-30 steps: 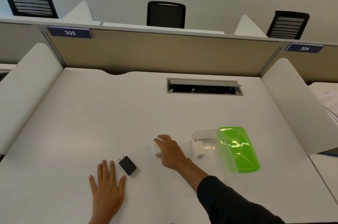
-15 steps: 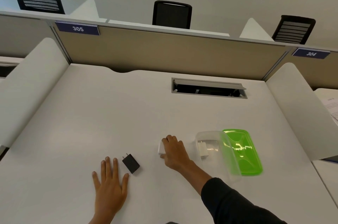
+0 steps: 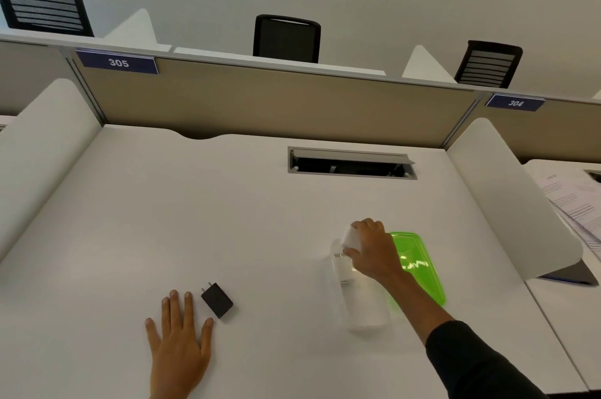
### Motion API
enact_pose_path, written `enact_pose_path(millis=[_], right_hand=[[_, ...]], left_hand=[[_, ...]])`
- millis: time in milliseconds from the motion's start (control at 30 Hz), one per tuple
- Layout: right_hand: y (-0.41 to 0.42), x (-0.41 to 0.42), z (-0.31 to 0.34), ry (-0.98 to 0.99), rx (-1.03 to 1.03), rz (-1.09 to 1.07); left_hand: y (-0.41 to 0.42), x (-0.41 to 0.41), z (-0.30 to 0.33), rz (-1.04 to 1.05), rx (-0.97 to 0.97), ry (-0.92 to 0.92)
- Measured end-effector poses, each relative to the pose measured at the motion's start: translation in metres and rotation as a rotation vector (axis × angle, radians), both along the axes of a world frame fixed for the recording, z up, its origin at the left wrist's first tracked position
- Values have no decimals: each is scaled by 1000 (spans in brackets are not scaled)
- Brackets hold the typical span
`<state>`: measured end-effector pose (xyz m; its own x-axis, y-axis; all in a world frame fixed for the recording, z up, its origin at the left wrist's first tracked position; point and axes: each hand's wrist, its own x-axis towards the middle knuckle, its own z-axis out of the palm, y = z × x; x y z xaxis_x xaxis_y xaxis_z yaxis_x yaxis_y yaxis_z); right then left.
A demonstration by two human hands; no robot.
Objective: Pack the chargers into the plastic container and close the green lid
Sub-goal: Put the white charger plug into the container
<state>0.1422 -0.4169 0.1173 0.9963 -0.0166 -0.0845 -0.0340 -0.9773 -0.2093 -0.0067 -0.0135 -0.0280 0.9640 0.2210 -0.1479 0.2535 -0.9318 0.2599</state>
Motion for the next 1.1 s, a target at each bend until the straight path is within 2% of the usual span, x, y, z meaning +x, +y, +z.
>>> enact_pose_path(millis=[300,433,933,1100], right_hand=[[-31,-22,-14,196,-392,231],[-28,-23,-21,234,-476,289],[-20,-22,-27,306,-443,250],[-21,-8,-11,335,-262,179]], left_hand=[[2,1,-11,14,32,-5],[3,1,-13,13,42,-4],[5,0,-19,10,47,-20],[7,0,-24,12,40,-13]])
